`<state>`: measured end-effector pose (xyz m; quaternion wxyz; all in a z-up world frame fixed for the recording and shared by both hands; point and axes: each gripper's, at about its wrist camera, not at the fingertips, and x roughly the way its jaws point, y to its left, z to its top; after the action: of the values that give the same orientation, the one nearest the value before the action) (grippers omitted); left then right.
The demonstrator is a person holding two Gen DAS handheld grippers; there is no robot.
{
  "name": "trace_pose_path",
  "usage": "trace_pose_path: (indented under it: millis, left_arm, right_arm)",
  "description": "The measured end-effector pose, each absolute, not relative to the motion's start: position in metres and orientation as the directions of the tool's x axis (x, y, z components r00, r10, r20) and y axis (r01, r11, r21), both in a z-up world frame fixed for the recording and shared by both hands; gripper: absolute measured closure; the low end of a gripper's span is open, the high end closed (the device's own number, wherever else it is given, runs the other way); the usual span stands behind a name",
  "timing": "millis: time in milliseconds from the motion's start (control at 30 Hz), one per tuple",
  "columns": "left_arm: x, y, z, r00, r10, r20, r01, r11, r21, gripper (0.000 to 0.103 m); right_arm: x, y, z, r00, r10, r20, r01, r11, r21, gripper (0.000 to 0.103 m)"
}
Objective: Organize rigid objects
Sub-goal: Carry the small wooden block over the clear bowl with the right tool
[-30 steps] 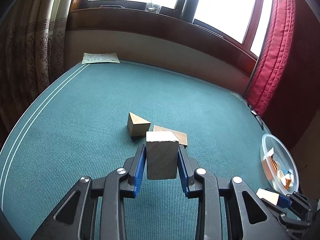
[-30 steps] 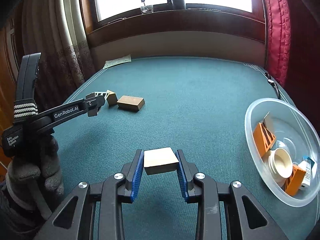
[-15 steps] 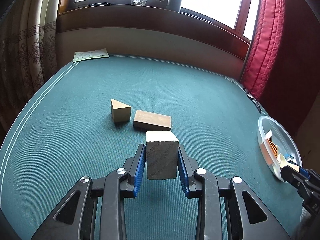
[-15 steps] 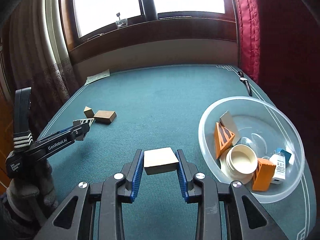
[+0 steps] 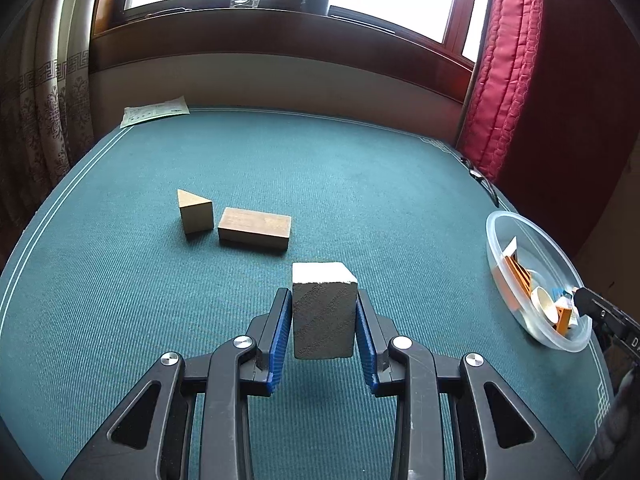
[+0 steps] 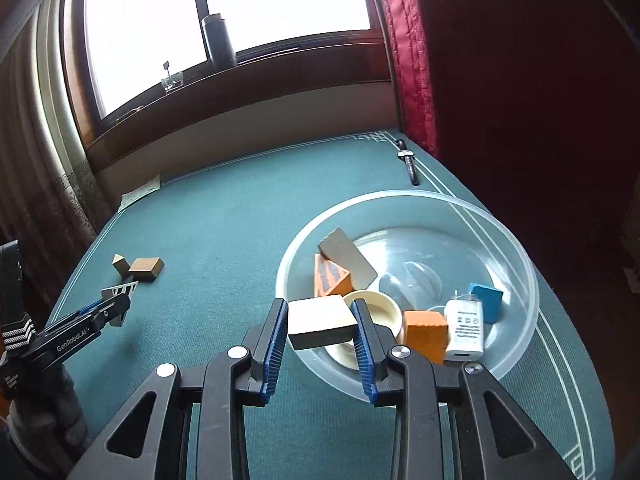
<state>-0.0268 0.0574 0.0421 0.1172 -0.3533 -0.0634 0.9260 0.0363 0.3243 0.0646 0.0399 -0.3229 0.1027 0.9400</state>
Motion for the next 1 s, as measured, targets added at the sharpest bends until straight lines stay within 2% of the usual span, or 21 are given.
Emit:
trace_pose_path:
  millis: [300, 767, 867, 1000]
  left_arm:
    - [-0.022, 0.08, 0.046, -0.71, 0.288, -0.643, -0.211, -0.958, -0.196, 0.071]
    - [-0.018, 0.116, 0.053, -0.691, 0.316, -0.65, -0.263, -0.948, -0.181, 0.071]
    - [-0.017, 0.125, 0.056, -0.688, 0.323, -0.65, -0.277, -0.945, -0.175, 0.071]
    - [-0.014, 0.139, 0.059, -0.682, 0.336, -0.649, -0.304, -0.938, -0.166, 0.071]
  right_arm:
    - [0.044, 0.373, 0.06, -0.779, 0.086, -0.621, -0.26, -0.946, 0.196, 0.069]
    - [0.052, 0.405, 0.049, -0.766, 0.113, -0.632, -0.305, -0.931, 0.203, 0.069]
    - [0.052, 0.41, 0.047, -0.768, 0.119, -0.629, -0.31, -0.929, 0.203, 0.062]
    - [0.055, 0.415, 0.046, -0.774, 0.129, -0.62, -0.312, -0.929, 0.197, 0.062]
